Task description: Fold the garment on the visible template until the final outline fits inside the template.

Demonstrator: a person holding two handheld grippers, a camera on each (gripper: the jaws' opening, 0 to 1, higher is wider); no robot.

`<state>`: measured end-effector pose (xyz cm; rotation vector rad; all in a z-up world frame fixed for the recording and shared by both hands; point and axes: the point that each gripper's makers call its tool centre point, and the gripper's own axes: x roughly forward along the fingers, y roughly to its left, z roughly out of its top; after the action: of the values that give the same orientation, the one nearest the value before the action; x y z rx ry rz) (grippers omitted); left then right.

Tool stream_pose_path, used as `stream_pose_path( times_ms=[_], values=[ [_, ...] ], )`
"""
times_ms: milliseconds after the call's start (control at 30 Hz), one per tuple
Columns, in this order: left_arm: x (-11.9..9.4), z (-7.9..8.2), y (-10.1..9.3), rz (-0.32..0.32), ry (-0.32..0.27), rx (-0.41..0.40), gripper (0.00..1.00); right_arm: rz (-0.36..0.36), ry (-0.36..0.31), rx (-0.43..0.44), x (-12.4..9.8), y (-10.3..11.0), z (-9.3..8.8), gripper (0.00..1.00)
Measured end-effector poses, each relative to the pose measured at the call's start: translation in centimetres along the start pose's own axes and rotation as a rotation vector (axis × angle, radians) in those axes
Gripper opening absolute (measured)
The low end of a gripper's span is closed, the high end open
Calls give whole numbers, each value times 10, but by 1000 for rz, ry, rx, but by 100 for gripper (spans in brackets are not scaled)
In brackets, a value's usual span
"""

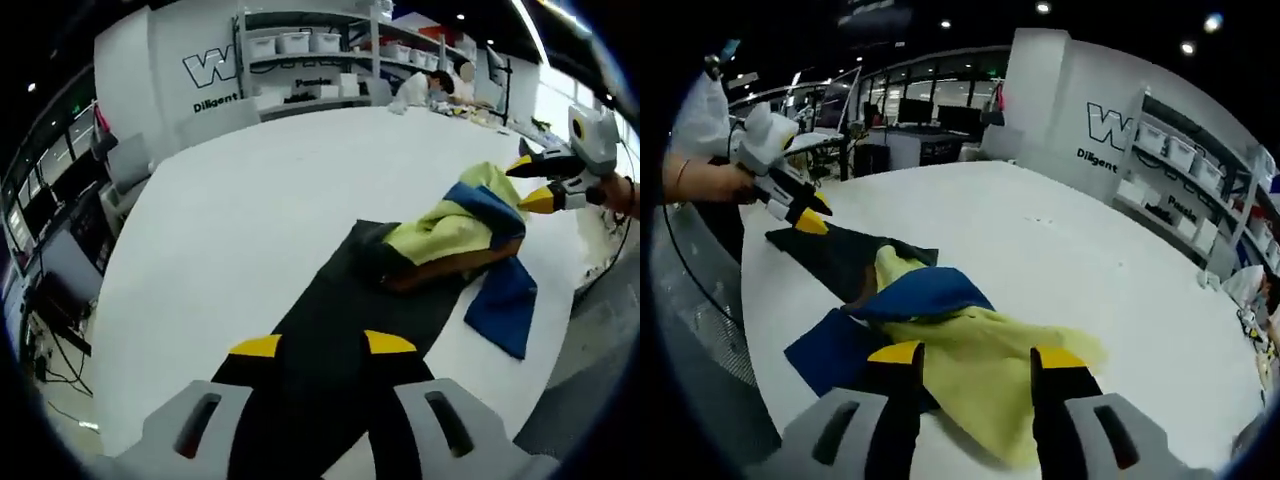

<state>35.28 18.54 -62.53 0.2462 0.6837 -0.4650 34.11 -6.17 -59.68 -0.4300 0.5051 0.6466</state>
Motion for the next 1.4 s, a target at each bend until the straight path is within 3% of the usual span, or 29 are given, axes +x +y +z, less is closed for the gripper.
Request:
stream_pose_path(
  times_ms=[133,300,367,600,733,1000,1267,1400],
  values=[
    [10,6,-11,-43,-8,48,34,27,14,-109,7,13,2,47],
    [16,9,-13,-48,-6,51,38,34,23,-198,14,17,6,48],
    [29,6,-20,-56,14,38,39,30,17,-316,23,19,14,48],
    [39,-1,-33,-66,46,33,43,58,42,-462,37,19,16,39],
    [44,-5,-37,-72,67,23,43,84,28,-492,42,23,22,24],
    [49,-12,-46,-67,72,0,44,98,5,-453,48,19,28,0],
    [52,-9,-49,-33,31,-33,37,99,-28,-274,52,9,38,0],
    [51,-9,-51,-31,24,-27,24,92,-41,-213,52,-1,44,0]
  ],
)
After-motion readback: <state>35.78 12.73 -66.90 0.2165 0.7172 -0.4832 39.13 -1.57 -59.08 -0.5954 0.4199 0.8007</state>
